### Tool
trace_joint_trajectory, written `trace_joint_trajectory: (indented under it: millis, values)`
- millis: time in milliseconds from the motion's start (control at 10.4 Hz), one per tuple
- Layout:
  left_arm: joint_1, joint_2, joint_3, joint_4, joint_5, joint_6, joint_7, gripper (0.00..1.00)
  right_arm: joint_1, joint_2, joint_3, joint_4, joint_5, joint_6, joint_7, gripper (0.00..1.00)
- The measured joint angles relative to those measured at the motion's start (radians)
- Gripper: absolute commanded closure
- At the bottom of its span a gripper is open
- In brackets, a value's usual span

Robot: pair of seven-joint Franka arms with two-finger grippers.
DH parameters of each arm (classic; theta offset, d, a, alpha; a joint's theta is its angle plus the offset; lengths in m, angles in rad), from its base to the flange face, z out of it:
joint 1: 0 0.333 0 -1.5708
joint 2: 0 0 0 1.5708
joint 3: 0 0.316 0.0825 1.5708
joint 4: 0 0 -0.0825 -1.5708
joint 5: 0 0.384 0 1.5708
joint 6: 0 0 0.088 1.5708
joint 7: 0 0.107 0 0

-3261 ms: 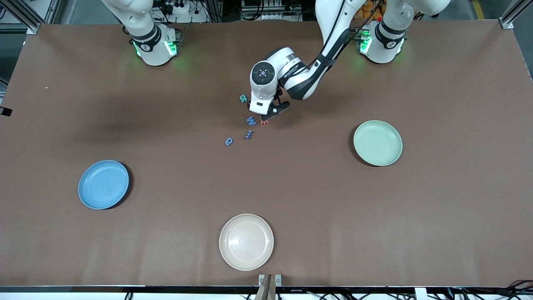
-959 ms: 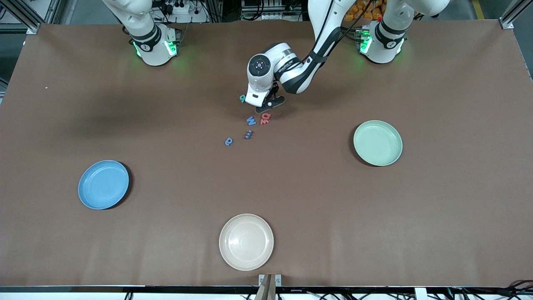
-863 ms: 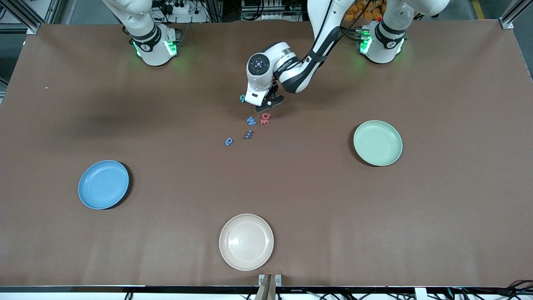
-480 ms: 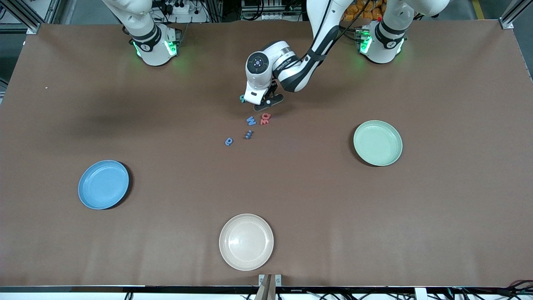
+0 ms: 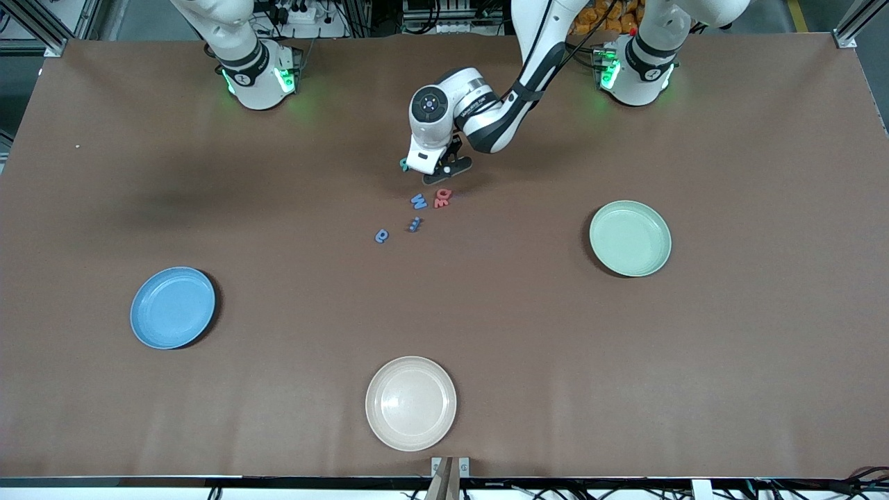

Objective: Sort upper and lower case letters into plates
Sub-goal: 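Lower the left gripper and grasp the yellow foam H, then carry the H to the green plate while the right gripper moves out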

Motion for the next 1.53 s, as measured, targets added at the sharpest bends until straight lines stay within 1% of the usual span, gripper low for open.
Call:
trace_joint_trajectory:
  millis: [96, 384, 767, 959, 1055, 1151, 1535]
  values:
    - [0.0, 0.0, 0.0, 0.001, 0.0, 0.0, 0.002, 0.64, 0.0, 0.0, 0.0, 0.0, 0.0, 0.0, 0.0, 0.0]
    - [0.0, -0.003, 0.001, 0.008, 0.0, -0.002, 0.002, 0.77, 0.0, 0.0, 0.001, 0.0, 0.0, 0.0, 0.0, 0.0]
    - [0.001, -0.001, 0.003, 0.01, 0.0, 0.0, 0.003, 0.79, 0.0, 0.0, 0.003, -0.001, 0.0, 0.0, 0.0, 0.0]
    - [0.021, -0.003, 0.012, 0.023, 0.0, -0.009, 0.035, 0.79, 0.011, 0.001, 0.015, -0.001, 0.005, 0.005, 0.002, 0.0]
    - [0.048, -0.011, 0.014, 0.03, 0.0, -0.043, 0.073, 0.79, 0.046, 0.003, 0.021, -0.001, 0.007, 0.012, 0.034, 0.0]
    - [0.079, -0.025, 0.014, 0.037, 0.0, -0.092, 0.116, 0.79, 0.106, 0.005, 0.023, -0.001, 0.008, 0.02, 0.094, 0.0]
    - [0.204, -0.116, 0.018, 0.037, 0.0, -0.315, 0.327, 0.8, 0.406, 0.026, 0.034, -0.02, 0.008, 0.068, 0.287, 0.0]
